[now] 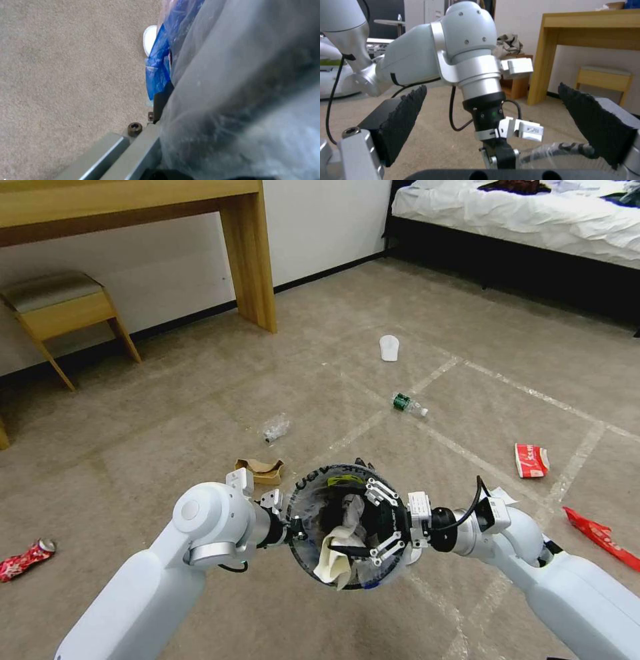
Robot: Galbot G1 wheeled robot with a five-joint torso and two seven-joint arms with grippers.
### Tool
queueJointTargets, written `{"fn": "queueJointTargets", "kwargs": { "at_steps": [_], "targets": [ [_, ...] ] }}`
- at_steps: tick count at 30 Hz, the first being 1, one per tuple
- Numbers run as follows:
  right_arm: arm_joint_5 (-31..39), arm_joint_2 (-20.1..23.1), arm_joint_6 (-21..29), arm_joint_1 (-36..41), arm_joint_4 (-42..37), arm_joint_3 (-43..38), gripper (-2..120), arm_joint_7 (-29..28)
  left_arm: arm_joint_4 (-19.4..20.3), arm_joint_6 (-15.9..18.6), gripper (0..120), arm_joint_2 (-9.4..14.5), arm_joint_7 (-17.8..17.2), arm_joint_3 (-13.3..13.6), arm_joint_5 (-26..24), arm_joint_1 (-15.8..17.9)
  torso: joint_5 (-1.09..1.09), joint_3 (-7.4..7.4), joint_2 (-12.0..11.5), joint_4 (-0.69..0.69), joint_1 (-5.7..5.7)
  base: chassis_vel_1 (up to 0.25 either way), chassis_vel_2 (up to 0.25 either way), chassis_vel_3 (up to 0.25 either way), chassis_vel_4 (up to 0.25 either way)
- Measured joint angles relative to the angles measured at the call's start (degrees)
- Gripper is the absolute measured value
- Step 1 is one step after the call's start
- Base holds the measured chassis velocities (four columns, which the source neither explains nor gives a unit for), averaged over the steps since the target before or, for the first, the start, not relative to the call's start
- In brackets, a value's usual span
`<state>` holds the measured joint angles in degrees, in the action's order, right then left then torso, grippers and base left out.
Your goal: Pick up the trash bin and place the garbage on the floor into it.
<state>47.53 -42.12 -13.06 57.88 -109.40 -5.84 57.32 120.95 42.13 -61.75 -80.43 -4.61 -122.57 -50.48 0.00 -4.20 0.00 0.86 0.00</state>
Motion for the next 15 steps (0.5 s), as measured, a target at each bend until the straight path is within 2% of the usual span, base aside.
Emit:
{"fn": "queueJointTargets", "kwargs": {
  "at_steps": [15],
  "targets": [
    [1.64,1.72,0.54,1.52,-3.20,-2.62,100,-0.14,-0.86,0.00,0,-0.44,0.92,-0.14,1.61,-1.11,0.00,0.00,0.00,0.00,0.00,0.000,0.000,0.000,0.000]
  ]
}}
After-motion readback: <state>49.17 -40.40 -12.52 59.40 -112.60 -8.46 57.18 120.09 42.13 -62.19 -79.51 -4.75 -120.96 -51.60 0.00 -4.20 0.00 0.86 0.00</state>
